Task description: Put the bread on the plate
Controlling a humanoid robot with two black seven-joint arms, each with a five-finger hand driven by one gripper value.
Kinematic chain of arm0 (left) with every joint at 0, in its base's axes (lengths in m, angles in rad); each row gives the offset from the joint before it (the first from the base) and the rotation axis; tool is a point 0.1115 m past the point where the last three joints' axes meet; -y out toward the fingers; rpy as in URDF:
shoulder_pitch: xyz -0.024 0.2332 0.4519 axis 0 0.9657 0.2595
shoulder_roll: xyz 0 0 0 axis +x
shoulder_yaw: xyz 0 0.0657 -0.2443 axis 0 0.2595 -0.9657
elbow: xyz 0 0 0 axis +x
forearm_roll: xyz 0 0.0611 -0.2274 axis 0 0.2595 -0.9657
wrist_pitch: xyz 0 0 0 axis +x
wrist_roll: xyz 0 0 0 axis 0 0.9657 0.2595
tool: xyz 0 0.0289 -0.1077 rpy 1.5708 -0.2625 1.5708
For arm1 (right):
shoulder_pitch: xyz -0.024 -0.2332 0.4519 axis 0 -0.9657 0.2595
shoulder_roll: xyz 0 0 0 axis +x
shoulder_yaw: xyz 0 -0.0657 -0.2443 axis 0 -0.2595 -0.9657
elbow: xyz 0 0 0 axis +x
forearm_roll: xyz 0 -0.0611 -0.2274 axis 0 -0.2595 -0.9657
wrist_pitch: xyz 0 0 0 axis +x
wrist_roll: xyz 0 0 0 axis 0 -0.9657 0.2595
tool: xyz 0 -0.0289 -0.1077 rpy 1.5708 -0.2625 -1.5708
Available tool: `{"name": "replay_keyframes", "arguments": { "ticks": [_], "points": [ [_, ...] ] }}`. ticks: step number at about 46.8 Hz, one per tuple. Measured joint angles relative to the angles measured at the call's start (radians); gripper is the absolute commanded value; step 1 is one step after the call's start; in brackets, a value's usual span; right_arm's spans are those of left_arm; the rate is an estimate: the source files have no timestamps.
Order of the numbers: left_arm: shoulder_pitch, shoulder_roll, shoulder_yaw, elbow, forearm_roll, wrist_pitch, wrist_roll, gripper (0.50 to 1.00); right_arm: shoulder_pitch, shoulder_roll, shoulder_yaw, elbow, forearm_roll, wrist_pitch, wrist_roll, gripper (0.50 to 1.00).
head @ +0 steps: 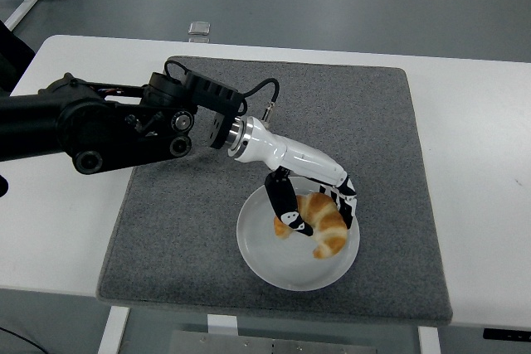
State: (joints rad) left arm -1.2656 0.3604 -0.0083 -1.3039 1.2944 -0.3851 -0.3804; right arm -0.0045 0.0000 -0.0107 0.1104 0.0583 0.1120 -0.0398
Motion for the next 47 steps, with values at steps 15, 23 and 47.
{"name": "replay_keyframes", "arguments": {
  "ticks": [15,23,47],
  "points": [
    [0.028,0.0,0.014,0.006,0.042,0.001,0.0,0.5,0.0,0.0,0.0,0.0,0.0,0.0,0.0,0.952],
    [0.033,0.0,0.015,0.017,0.076,0.006,0.001,0.5,0.0,0.0,0.0,0.0,0.0,0.0,0.0,0.952],
    [0.043,0.0,0.015,0.045,0.106,0.017,0.003,0.5,0.0,0.0,0.0,0.0,0.0,0.0,0.0,0.952]
  ]
}}
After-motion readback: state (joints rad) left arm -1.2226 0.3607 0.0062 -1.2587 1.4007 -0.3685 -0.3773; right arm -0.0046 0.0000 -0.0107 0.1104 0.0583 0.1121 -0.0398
